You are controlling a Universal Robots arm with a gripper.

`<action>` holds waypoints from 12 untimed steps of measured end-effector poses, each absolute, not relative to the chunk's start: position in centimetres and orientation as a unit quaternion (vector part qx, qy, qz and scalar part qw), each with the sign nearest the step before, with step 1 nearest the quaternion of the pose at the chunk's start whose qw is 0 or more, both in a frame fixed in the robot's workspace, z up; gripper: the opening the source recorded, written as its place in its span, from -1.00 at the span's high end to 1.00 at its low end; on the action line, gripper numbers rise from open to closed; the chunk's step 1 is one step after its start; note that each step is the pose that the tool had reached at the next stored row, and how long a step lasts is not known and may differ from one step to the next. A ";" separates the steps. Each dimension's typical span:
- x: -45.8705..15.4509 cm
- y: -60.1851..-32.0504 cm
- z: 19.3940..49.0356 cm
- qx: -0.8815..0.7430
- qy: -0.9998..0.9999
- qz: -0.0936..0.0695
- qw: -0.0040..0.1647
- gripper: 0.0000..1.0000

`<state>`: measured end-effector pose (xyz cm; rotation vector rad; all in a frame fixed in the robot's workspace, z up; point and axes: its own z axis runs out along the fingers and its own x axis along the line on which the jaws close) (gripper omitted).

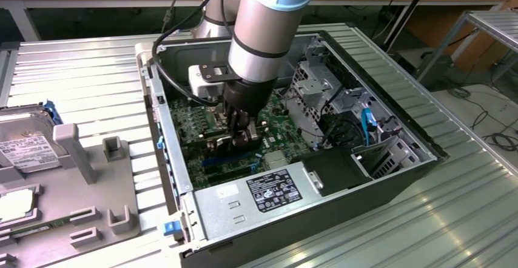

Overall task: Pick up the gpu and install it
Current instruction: 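Insert the gpu into the slot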

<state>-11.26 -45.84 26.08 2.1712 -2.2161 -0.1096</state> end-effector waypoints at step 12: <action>-11.3 -45.8 25.9 0.699 -0.714 -0.035 0.019 0.47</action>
